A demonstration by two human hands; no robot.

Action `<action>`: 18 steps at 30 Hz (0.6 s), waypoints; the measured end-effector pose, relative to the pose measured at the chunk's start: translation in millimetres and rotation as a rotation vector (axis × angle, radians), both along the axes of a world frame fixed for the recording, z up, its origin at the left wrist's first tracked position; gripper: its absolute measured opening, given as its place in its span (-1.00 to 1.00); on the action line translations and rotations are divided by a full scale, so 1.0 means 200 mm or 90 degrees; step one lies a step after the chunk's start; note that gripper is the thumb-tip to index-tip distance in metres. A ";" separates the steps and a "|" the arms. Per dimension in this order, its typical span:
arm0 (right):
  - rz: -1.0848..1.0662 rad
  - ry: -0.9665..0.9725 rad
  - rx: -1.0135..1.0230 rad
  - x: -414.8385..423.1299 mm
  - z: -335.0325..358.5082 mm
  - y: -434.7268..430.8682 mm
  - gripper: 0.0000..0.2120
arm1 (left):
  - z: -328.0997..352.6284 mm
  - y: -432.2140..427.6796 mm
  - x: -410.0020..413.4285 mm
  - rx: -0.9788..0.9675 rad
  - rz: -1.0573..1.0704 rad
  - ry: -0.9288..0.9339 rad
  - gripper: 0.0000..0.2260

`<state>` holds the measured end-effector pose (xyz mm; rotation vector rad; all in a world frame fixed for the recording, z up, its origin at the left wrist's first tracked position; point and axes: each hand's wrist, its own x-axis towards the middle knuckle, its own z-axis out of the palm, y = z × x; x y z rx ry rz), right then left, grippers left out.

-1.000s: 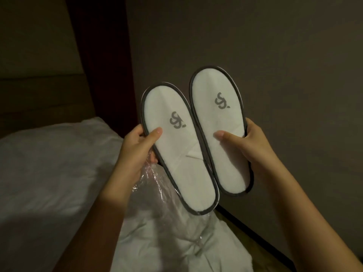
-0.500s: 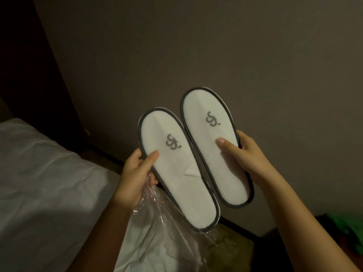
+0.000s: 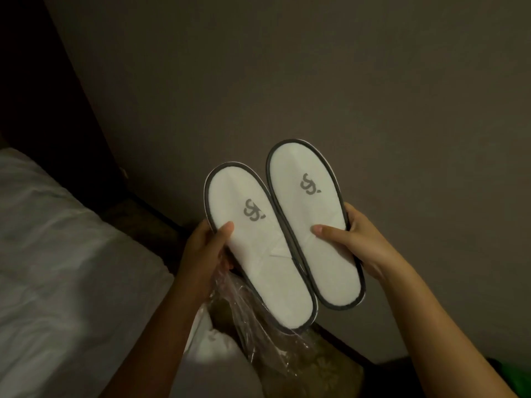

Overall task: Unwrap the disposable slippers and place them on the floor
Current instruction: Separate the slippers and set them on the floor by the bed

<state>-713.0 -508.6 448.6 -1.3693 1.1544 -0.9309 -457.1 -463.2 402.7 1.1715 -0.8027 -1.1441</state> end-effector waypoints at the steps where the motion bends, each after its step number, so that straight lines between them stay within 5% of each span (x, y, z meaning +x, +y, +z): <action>1: 0.006 0.012 0.003 0.01 -0.01 -0.08 -0.51 | -0.02 -0.06 0.01 0.008 0.004 0.013 -0.62; 6: 0.038 0.053 -0.018 0.10 0.02 -0.51 -0.63 | -0.07 -0.42 0.07 0.001 0.015 0.061 -0.79; 14: 0.126 0.183 -0.026 0.31 0.12 -1.11 -0.82 | -0.12 -0.73 0.20 0.102 0.032 0.092 -0.74; 18: 0.231 0.234 -0.055 0.49 0.15 -1.29 -0.79 | -0.20 -0.74 0.24 0.193 0.029 0.203 -0.61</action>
